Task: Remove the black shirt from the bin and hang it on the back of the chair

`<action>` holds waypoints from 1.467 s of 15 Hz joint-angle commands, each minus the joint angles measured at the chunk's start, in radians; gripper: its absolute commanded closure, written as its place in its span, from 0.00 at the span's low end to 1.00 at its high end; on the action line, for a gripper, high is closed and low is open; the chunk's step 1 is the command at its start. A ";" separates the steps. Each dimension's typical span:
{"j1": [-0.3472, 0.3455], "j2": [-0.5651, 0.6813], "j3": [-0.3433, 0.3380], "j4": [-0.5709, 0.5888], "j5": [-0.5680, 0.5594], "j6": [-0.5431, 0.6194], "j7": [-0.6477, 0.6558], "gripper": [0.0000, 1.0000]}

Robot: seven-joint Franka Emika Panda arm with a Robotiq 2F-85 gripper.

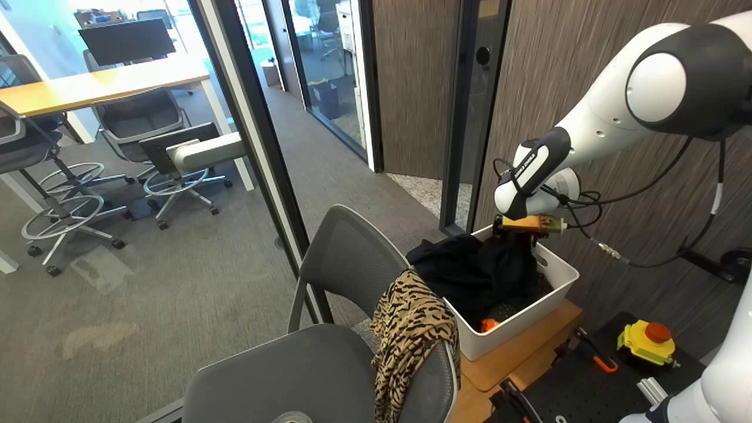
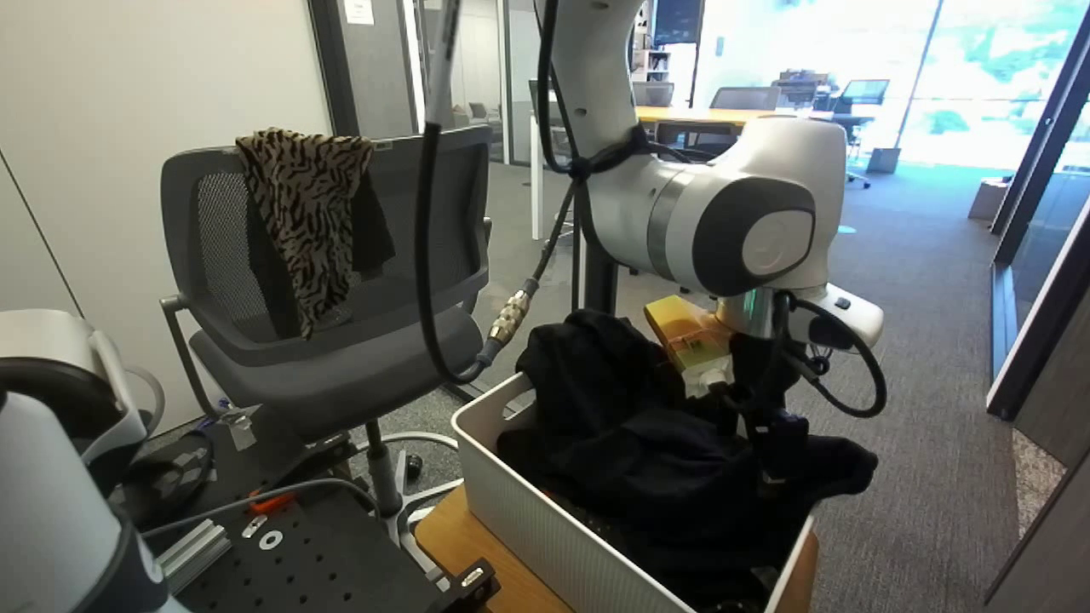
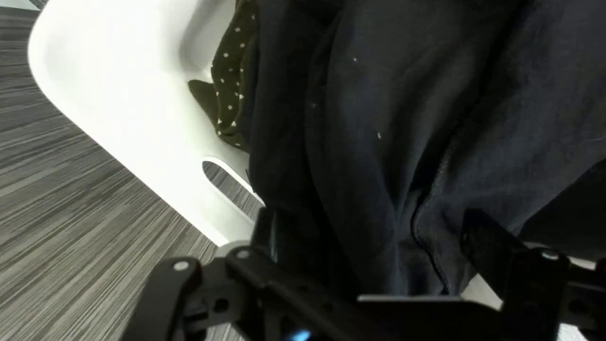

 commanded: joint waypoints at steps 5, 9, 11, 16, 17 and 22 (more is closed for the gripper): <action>-0.003 0.088 -0.003 0.085 0.123 -0.006 -0.117 0.00; -0.001 0.098 -0.008 0.096 0.126 -0.009 -0.121 0.00; 0.001 0.099 -0.010 0.097 0.125 -0.009 -0.121 0.00; 0.001 0.103 -0.009 0.102 0.124 -0.011 -0.125 0.00; 0.001 0.103 -0.009 0.102 0.124 -0.011 -0.126 0.00; 0.007 0.105 -0.014 0.103 0.120 -0.008 -0.124 0.00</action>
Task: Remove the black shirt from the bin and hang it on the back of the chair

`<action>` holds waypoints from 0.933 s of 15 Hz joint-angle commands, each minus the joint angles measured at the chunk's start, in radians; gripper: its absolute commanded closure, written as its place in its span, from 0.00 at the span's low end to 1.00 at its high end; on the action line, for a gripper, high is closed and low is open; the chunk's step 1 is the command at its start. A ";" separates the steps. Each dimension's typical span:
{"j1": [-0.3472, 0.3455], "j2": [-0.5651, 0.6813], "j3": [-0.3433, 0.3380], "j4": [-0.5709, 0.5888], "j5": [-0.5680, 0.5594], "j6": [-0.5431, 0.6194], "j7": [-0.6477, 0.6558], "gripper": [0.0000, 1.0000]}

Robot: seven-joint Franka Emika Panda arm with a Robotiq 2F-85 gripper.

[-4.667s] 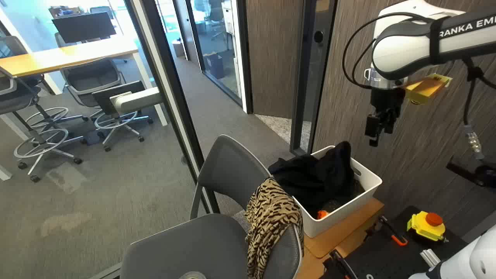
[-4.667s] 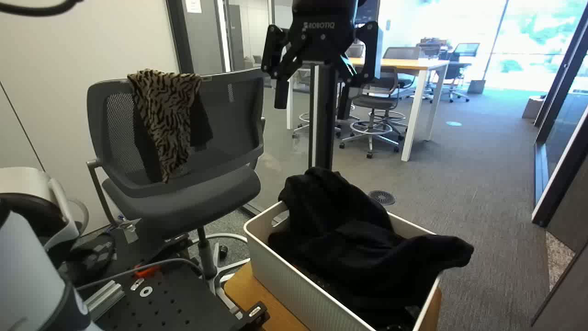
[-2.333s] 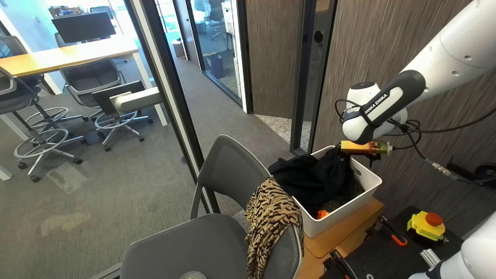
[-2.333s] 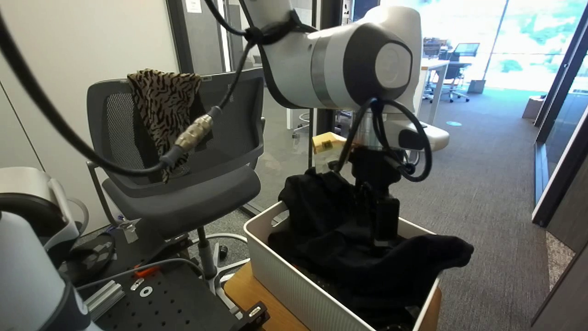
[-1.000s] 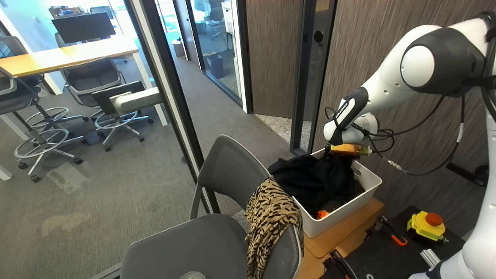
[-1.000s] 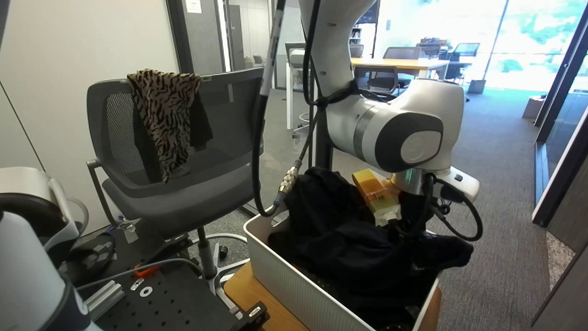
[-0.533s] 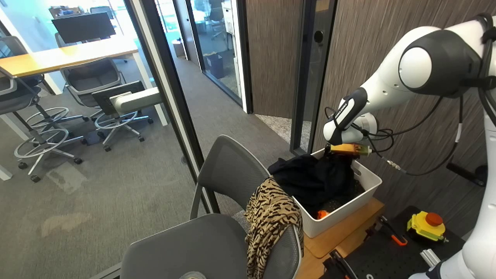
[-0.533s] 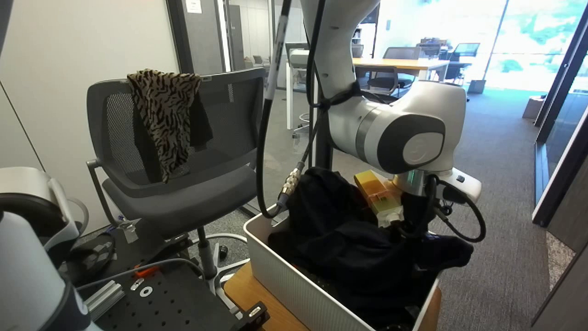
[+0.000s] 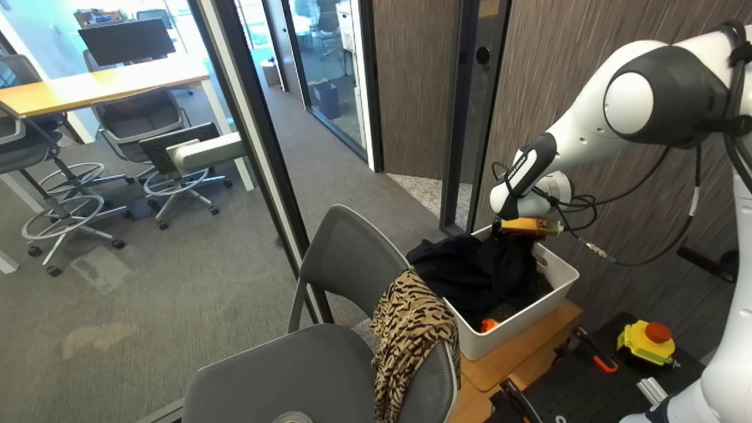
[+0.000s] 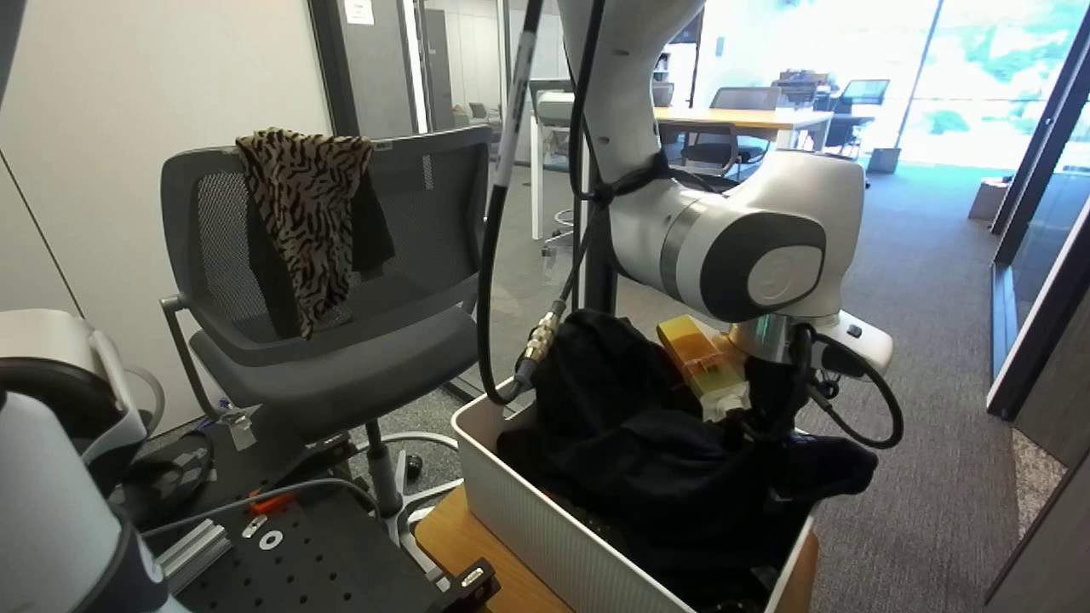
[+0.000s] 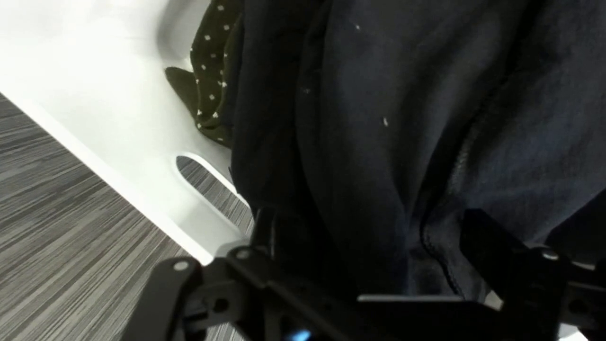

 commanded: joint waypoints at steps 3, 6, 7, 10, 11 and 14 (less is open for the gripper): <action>0.010 0.015 -0.011 0.029 0.026 -0.004 -0.027 0.34; 0.010 0.016 -0.011 0.030 0.026 -0.004 -0.028 0.58; 0.010 0.016 -0.011 0.031 0.026 -0.004 -0.028 0.65; 0.011 0.016 -0.012 0.033 0.025 -0.004 -0.028 0.87; 0.011 0.016 -0.012 0.033 0.024 -0.004 -0.028 0.96; 0.011 0.016 -0.012 0.035 0.024 -0.004 -0.028 1.00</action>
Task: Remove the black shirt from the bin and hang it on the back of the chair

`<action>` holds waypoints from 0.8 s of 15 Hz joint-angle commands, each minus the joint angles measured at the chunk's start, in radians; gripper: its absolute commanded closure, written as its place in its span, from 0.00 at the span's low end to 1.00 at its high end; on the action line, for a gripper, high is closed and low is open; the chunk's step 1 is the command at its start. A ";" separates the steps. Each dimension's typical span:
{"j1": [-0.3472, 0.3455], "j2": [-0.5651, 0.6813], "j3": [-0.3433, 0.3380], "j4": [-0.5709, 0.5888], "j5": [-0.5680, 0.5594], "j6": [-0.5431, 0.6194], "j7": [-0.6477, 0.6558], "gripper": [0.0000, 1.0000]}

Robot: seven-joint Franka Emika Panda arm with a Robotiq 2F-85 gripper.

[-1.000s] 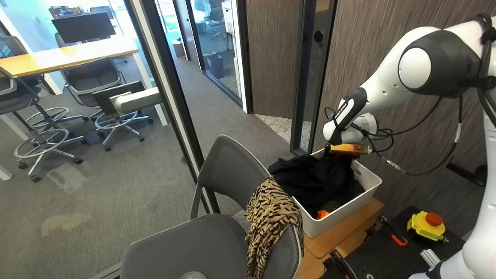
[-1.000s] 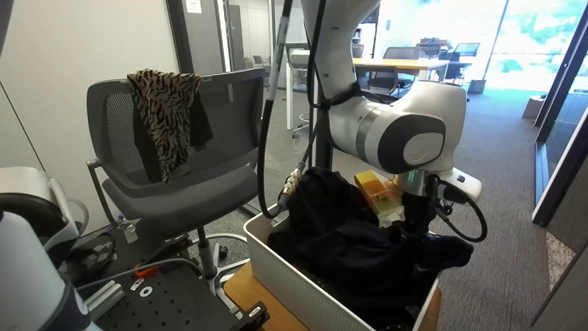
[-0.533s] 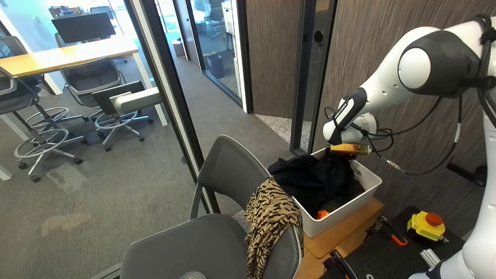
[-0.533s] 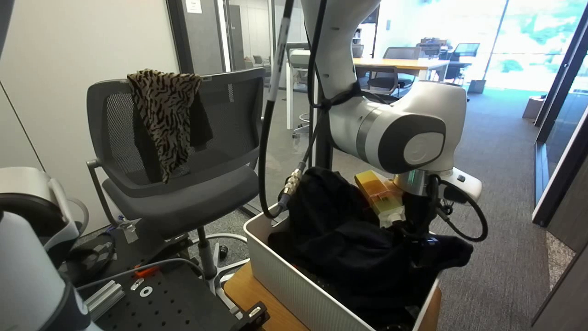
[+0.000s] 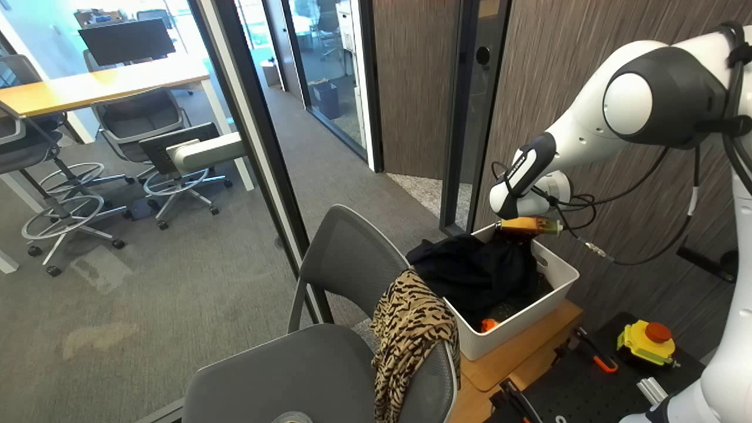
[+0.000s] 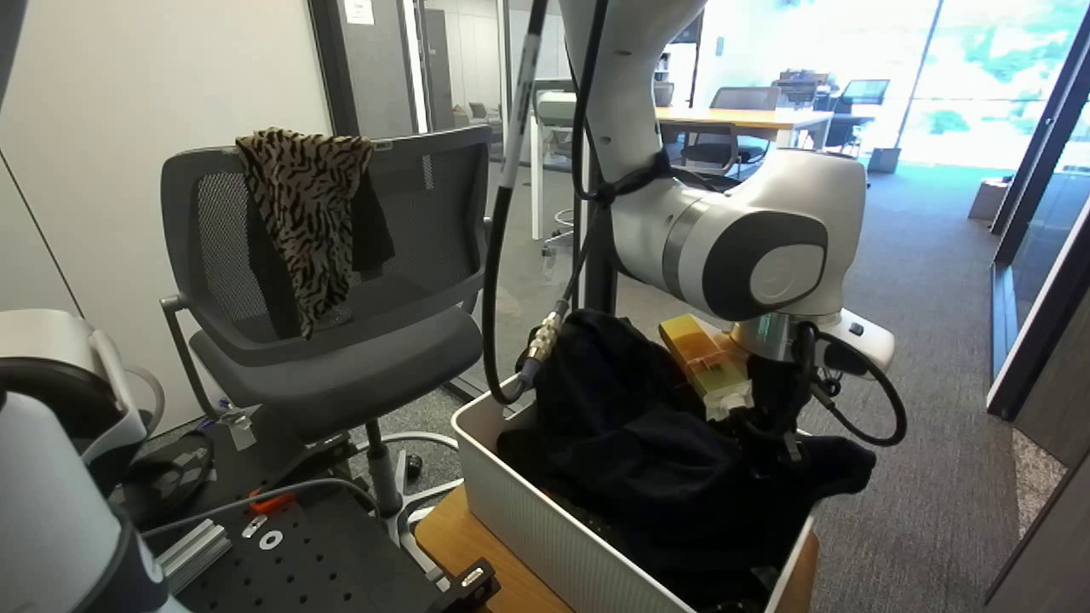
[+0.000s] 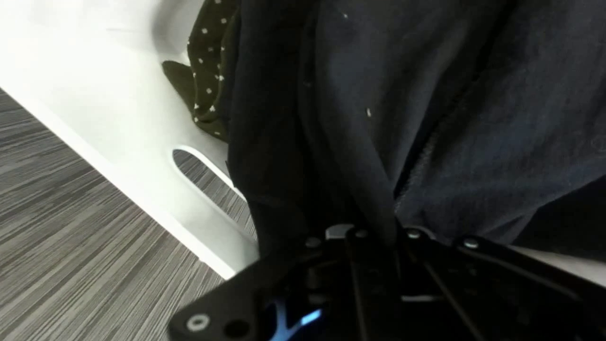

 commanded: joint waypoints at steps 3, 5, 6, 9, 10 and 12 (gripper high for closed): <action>0.011 0.013 -0.012 0.027 0.024 -0.004 -0.026 0.99; 0.010 0.011 -0.011 0.026 0.025 -0.004 -0.027 0.99; 0.004 0.006 -0.004 0.024 0.030 -0.005 -0.035 0.99; 0.001 -0.048 0.011 0.007 0.036 -0.010 -0.056 0.99; 0.005 -0.067 0.013 0.004 0.034 -0.012 -0.062 0.99; 0.020 -0.116 0.015 0.004 0.026 -0.025 -0.065 0.99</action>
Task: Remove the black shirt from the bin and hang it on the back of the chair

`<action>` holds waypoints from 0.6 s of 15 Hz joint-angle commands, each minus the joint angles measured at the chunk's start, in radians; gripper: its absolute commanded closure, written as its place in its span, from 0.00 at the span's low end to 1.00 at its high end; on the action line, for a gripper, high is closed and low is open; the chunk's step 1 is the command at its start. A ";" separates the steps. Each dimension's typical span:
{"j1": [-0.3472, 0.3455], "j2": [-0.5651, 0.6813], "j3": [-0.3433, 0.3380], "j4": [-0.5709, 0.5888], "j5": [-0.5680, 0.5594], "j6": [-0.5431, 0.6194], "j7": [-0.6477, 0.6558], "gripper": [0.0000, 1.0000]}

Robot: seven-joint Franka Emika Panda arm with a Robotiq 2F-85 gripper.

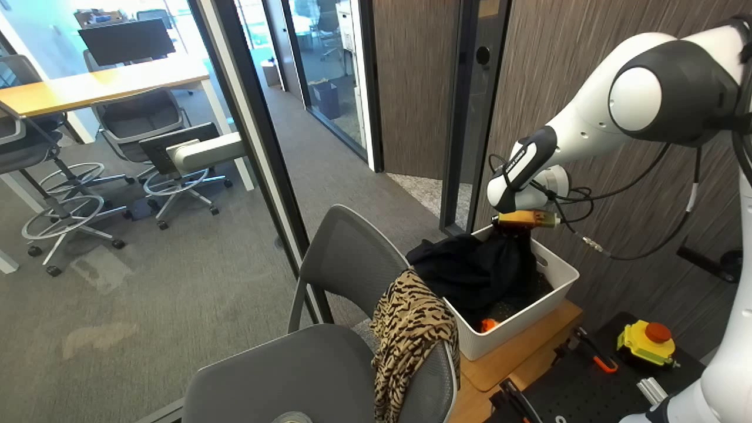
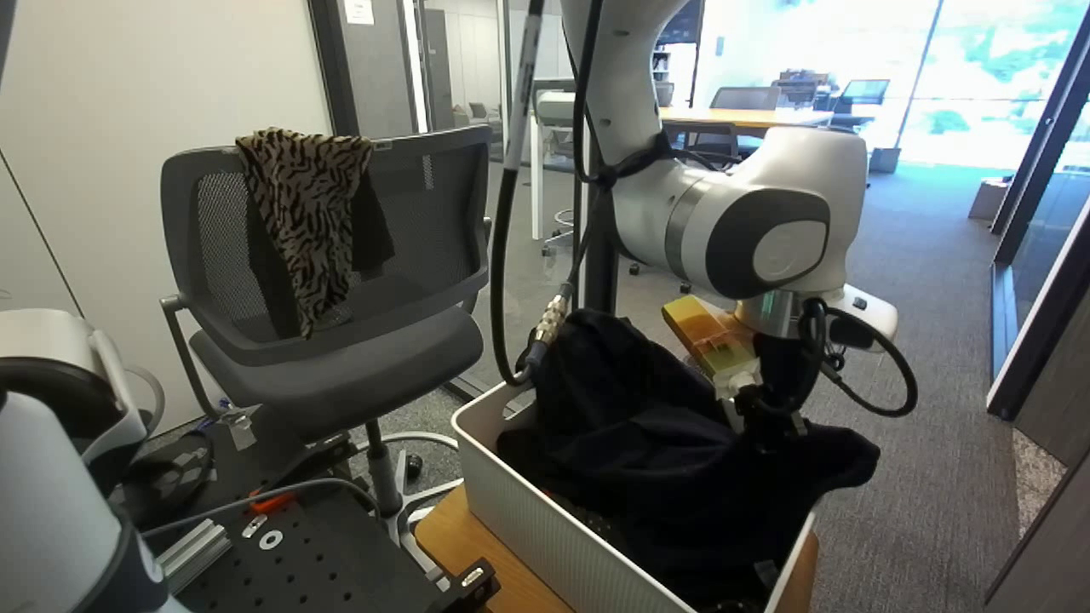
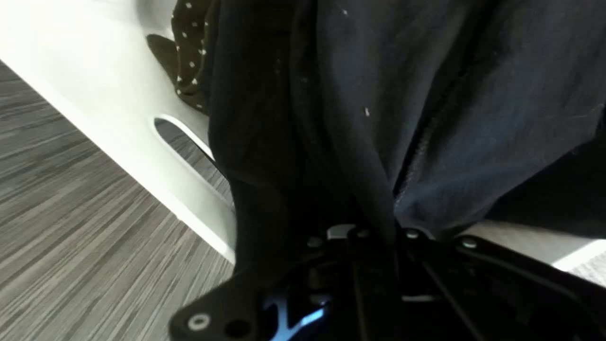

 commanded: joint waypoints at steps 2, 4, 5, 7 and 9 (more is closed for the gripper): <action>0.038 -0.134 0.006 0.003 0.014 -0.043 -0.036 0.99; 0.069 -0.183 0.005 0.021 -0.006 -0.065 -0.032 0.99; 0.083 -0.201 0.006 0.036 -0.015 -0.078 -0.029 0.99; 0.116 -0.241 0.013 0.076 -0.039 -0.108 -0.029 0.99; 0.148 -0.269 0.021 0.131 -0.074 -0.136 -0.026 0.99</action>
